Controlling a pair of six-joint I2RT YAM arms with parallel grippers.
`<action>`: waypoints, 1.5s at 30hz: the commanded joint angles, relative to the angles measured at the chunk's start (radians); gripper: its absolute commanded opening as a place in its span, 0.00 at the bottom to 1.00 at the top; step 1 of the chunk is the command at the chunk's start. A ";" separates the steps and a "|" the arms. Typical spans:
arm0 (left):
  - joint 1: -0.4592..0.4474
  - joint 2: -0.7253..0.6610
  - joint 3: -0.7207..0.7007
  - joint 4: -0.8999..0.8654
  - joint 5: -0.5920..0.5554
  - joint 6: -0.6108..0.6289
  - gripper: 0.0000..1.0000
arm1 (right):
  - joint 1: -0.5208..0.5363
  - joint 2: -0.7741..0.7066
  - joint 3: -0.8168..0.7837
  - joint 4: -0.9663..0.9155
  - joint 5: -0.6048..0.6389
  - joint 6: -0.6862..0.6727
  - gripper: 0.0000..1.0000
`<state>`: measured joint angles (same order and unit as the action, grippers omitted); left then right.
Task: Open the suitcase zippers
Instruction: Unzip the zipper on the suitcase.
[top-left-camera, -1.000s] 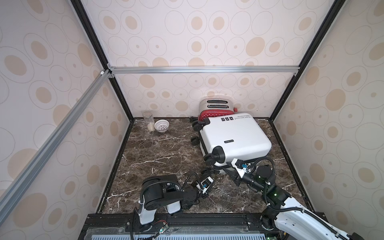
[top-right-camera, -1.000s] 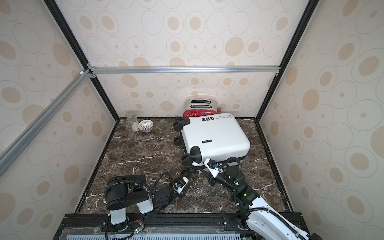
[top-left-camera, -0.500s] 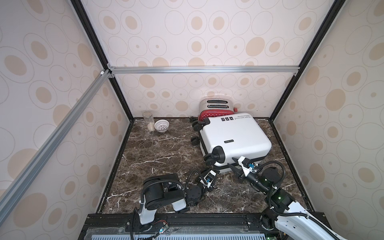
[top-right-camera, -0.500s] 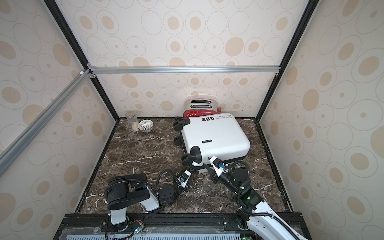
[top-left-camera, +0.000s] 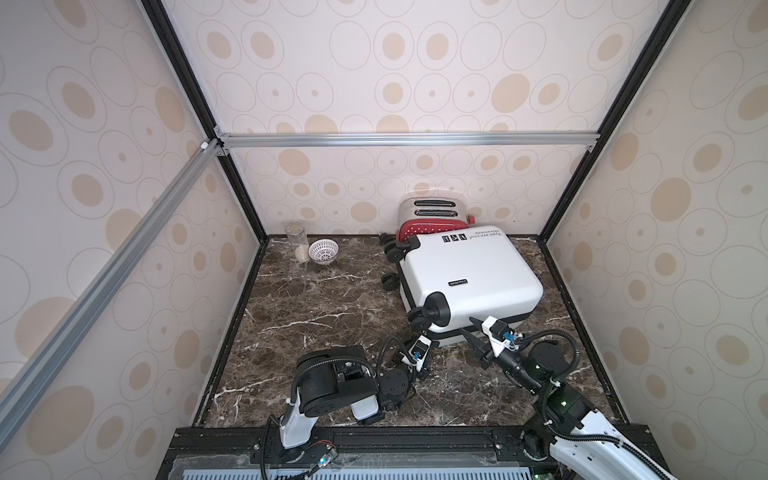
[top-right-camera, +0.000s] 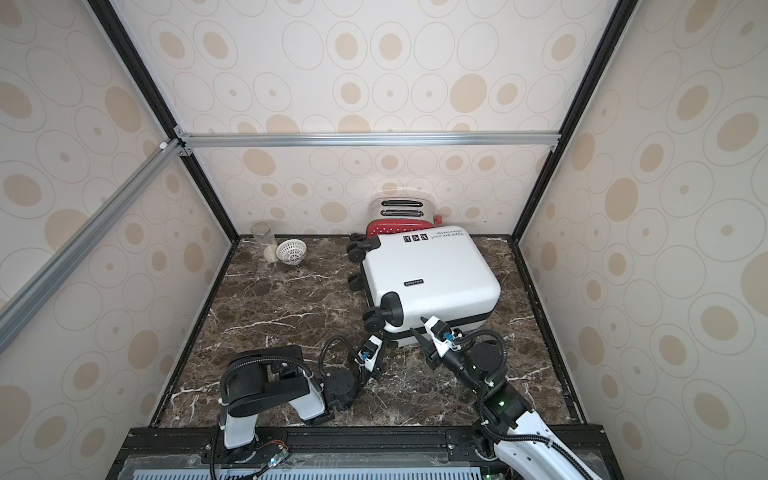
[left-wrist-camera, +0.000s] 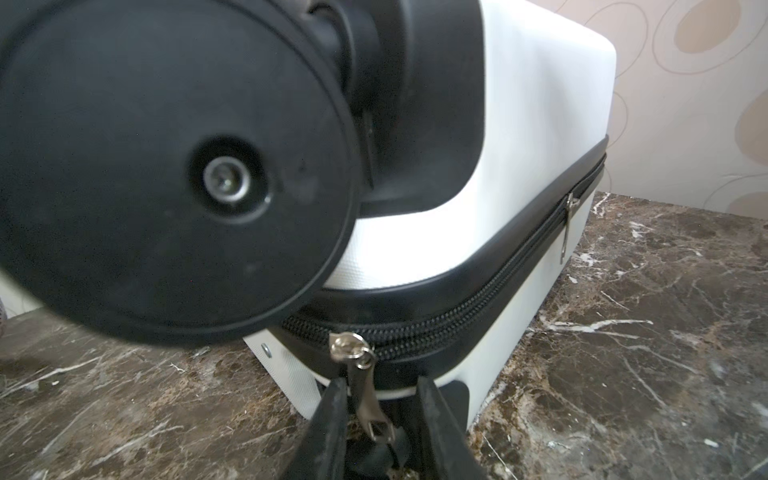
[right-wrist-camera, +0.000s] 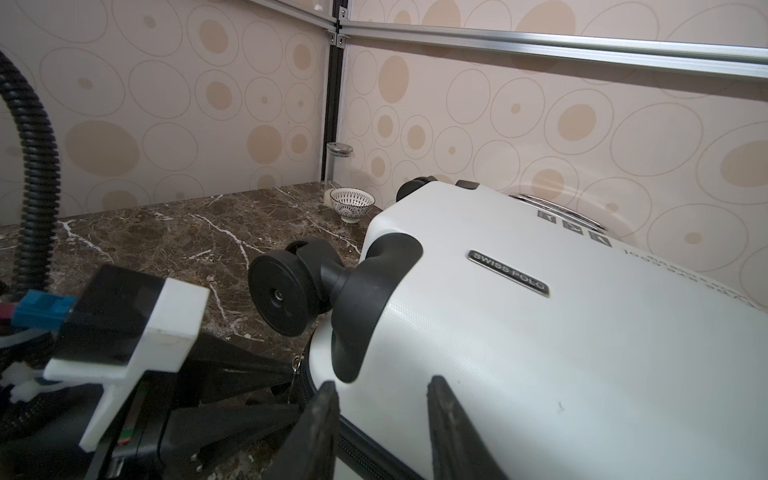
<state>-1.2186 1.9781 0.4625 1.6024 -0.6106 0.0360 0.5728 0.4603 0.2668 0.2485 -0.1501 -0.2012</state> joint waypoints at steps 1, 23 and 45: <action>0.012 0.011 0.007 0.240 -0.031 -0.026 0.21 | -0.005 0.004 -0.006 0.002 0.000 -0.011 0.38; 0.077 -0.082 -0.092 0.240 0.013 -0.094 0.00 | -0.005 0.044 0.064 -0.023 -0.033 -0.006 0.37; 0.178 -0.173 -0.186 0.238 0.268 -0.166 0.00 | -0.007 0.592 0.687 -0.579 -0.422 -0.484 0.57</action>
<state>-1.0576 1.8275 0.2794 1.5917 -0.3882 -0.0978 0.5701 1.0054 0.8719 -0.0879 -0.4503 -0.3954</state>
